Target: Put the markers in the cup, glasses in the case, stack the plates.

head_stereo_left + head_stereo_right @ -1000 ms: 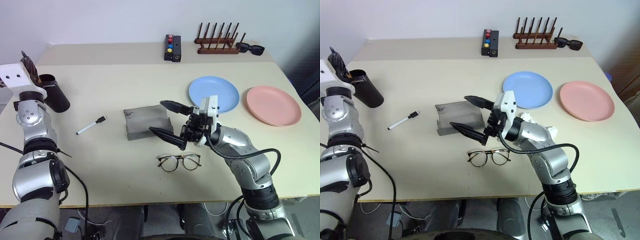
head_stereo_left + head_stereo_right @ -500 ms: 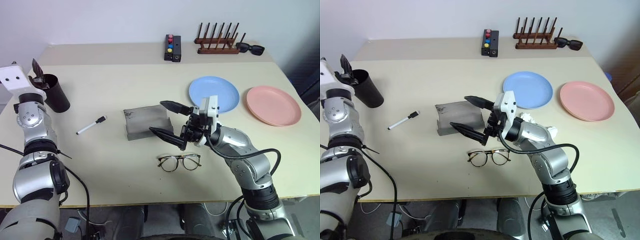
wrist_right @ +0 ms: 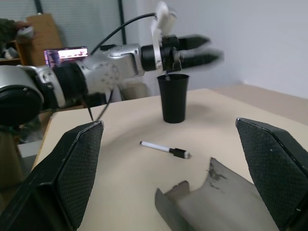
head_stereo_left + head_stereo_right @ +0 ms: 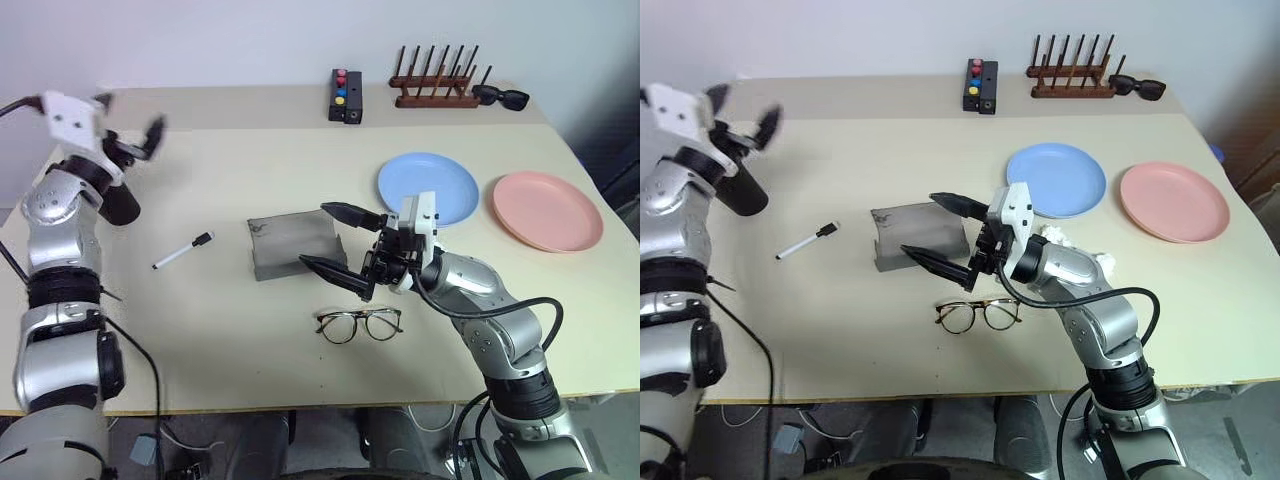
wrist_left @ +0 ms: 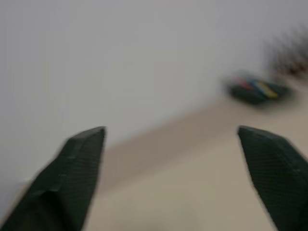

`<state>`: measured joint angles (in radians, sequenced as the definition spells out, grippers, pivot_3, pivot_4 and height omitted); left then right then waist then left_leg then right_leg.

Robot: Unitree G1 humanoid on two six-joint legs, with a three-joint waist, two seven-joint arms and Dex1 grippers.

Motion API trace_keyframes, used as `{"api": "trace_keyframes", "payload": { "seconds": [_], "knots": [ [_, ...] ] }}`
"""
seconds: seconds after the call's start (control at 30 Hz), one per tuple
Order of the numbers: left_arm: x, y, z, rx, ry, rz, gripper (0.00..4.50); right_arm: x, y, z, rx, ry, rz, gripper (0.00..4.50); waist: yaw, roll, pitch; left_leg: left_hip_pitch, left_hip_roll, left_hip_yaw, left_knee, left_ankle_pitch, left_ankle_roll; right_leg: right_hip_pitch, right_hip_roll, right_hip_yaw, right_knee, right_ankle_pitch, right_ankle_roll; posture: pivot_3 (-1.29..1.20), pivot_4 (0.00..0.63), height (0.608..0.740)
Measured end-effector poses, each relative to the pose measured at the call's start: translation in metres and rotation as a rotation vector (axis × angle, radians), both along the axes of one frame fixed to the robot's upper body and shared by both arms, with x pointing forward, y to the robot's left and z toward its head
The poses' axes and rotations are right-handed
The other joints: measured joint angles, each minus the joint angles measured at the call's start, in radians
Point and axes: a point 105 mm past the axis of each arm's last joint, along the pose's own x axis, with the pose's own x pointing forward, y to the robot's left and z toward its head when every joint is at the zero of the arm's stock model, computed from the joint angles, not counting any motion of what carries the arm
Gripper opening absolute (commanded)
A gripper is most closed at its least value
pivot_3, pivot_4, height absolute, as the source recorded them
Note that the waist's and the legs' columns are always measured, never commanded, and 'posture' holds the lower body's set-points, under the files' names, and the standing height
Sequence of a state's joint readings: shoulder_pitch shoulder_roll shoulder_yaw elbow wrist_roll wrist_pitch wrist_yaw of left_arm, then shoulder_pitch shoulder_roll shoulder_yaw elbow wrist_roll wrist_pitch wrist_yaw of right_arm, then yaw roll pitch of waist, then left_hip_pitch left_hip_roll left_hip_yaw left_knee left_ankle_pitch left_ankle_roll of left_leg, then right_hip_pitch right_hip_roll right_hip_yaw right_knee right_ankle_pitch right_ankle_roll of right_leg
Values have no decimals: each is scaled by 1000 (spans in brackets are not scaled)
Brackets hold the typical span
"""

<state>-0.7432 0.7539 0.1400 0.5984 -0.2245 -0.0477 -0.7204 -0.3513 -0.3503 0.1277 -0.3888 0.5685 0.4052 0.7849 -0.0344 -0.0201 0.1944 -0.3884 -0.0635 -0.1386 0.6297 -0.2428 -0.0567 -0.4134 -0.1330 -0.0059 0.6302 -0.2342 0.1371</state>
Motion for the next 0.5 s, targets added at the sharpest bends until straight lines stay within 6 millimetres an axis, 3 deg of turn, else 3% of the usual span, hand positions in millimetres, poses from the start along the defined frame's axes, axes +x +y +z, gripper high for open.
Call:
{"api": "trace_keyframes", "payload": {
  "seconds": [0.13, 0.37, 0.5],
  "knots": [
    [-13, -9, -58, 114, 339, -54, 4436, 3, -5, 0, -13, -6, -20, 4500, -10, 0, 0, -1, 4, -1, 0, 0, 0, -2, 5, 0, 1, 1, -2, 0, 150, 734],
    [-29, -20, -105, 169, 621, -95, 4436, 2, -4, -1, -14, -12, -19, 4500, -9, 0, 0, -2, 8, 0, 0, 0, 0, -4, 8, 0, 1, 2, -4, 0, 150, 734],
    [-31, -19, -112, 195, 662, -80, 4436, 2, -4, -1, -15, -11, -19, 4500, -7, 0, 0, -2, 8, 0, 0, 0, 0, -4, 8, 1, 1, 2, -4, 0, 150, 734]
  ]
}}
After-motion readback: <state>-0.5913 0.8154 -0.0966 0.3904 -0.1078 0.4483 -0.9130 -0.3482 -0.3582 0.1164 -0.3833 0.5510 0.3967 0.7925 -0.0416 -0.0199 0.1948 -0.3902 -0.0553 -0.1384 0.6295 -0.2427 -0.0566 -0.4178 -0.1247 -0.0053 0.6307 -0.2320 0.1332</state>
